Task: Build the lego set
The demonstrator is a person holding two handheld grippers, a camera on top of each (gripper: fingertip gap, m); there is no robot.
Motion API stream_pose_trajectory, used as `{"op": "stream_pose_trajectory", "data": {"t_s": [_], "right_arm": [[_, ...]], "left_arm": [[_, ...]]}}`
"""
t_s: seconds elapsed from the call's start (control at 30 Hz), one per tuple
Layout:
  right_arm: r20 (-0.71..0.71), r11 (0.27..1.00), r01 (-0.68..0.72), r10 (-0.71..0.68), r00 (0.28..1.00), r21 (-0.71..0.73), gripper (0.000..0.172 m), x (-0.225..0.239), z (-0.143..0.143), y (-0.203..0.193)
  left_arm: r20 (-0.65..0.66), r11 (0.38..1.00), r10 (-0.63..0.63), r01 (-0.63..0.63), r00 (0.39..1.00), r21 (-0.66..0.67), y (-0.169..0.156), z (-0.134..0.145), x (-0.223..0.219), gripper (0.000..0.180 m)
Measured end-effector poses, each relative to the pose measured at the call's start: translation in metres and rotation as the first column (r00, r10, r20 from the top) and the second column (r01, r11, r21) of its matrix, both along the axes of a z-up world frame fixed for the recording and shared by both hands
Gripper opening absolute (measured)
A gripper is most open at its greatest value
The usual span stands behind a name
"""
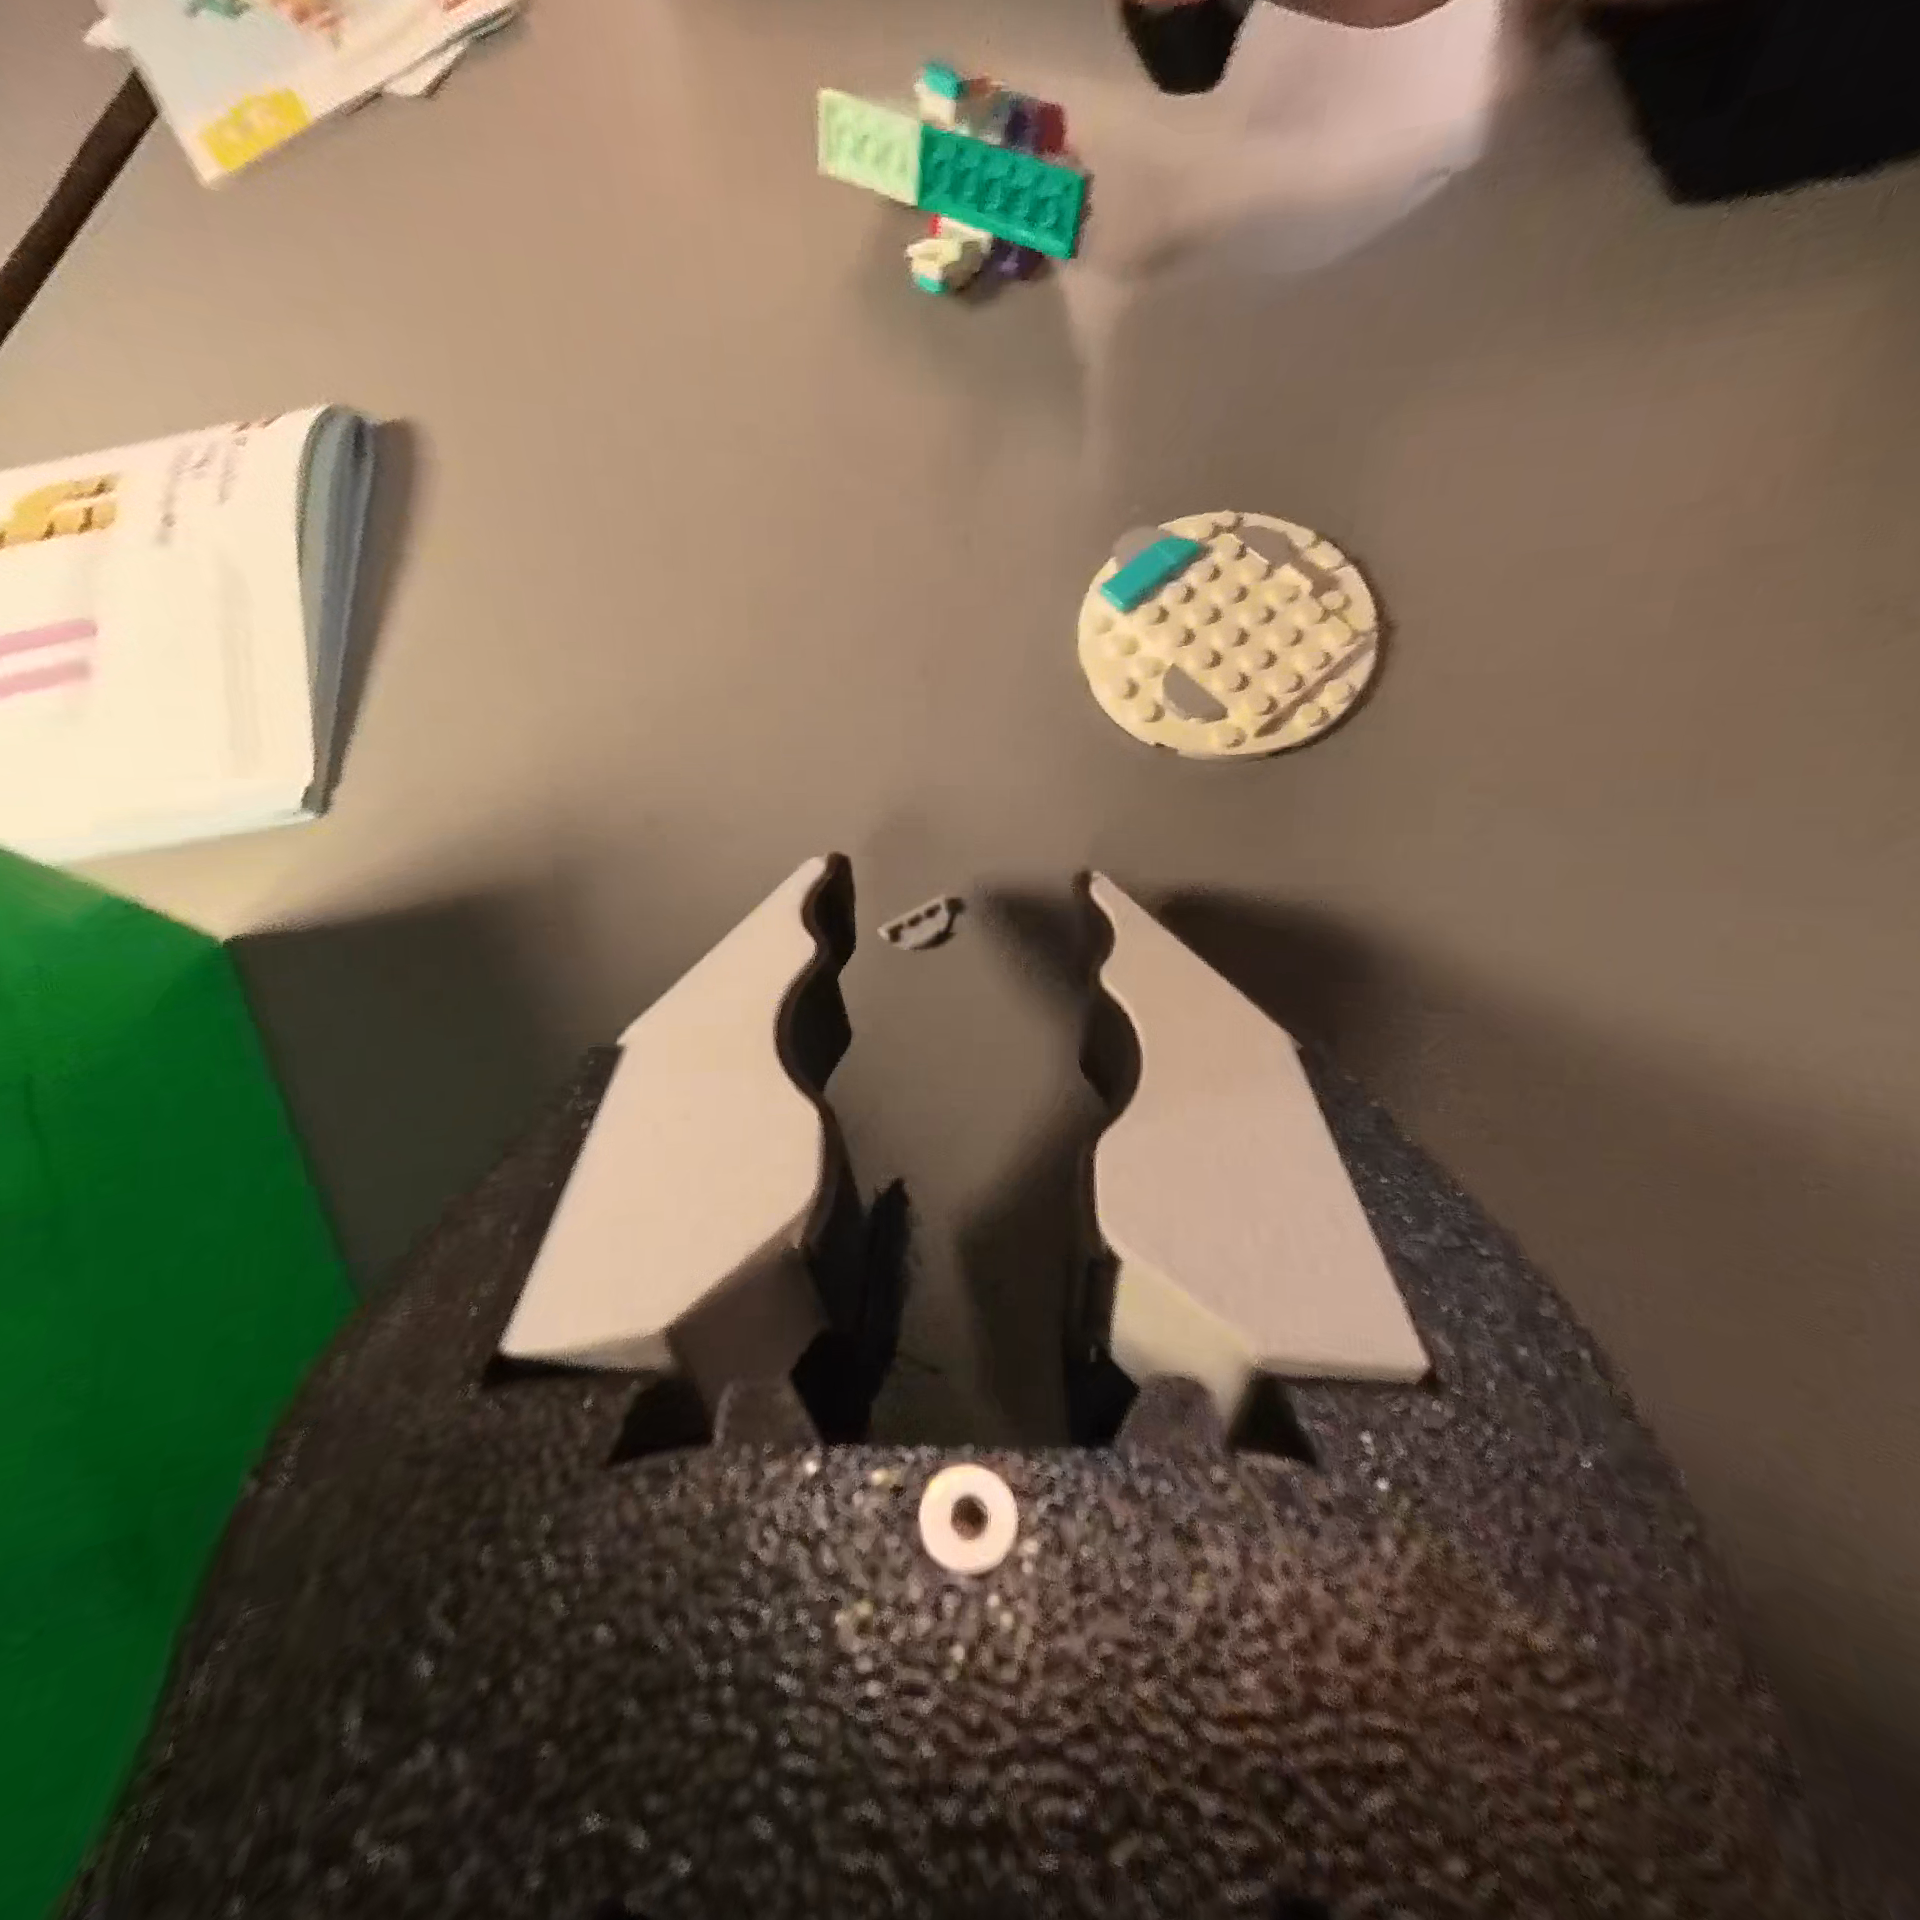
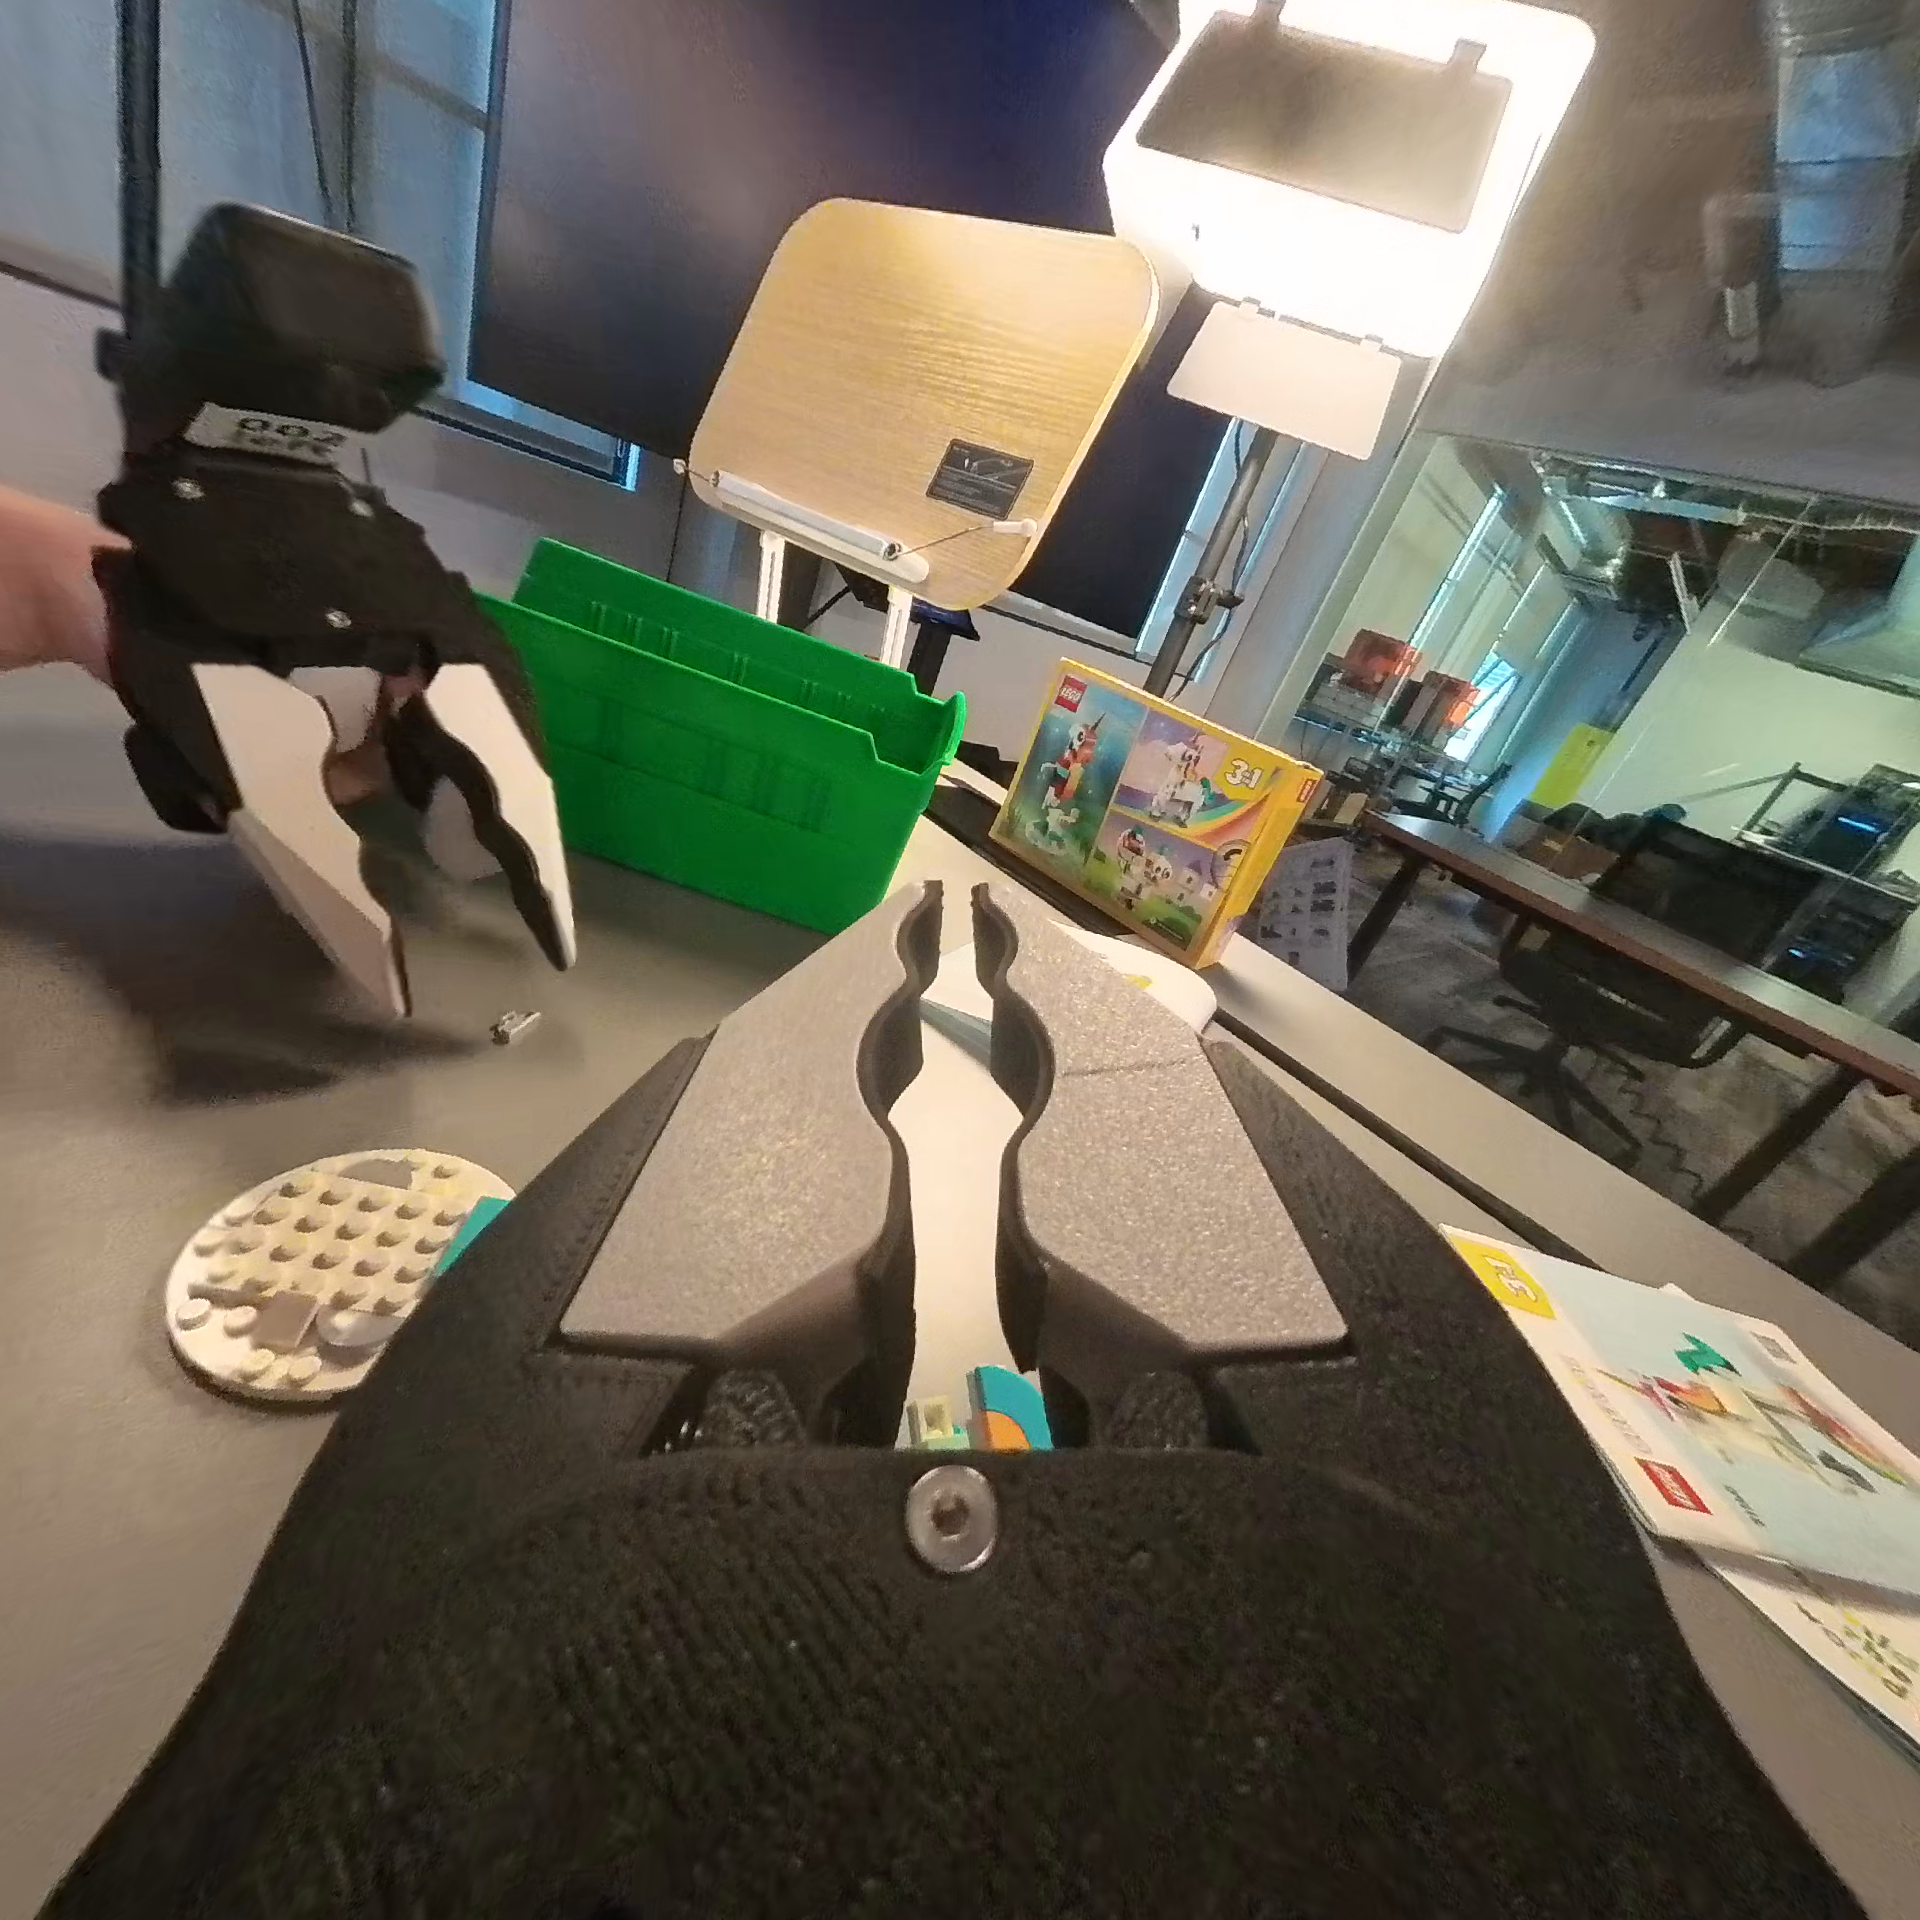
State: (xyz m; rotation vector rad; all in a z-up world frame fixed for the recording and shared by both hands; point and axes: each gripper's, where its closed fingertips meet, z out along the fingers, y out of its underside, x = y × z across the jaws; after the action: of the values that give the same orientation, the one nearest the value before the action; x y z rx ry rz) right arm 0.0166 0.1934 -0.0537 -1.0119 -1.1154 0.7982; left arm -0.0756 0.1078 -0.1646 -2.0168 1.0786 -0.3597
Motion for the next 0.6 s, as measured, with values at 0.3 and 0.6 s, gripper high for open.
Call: {"op": "stream_pose_trajectory", "data": {"t_s": [0.3, 0.6], "right_arm": [[0.014, 1.000, 0.002, -0.002, 1.000, -0.004, 0.003, -0.001, -0.003, 0.001], [0.030, 1.000, -0.004, 0.004, 1.000, -0.014, 0.003, -0.004, -0.009, 0.001]], "left_arm": [[0.027, 0.985, -0.096, 0.099, 0.995, -0.143, 0.006, -0.017, -0.005, 0.024], [-0.008, 0.989, -0.128, 0.127, 0.992, -0.072, -0.005, -0.016, -0.007, 0.000]]}}
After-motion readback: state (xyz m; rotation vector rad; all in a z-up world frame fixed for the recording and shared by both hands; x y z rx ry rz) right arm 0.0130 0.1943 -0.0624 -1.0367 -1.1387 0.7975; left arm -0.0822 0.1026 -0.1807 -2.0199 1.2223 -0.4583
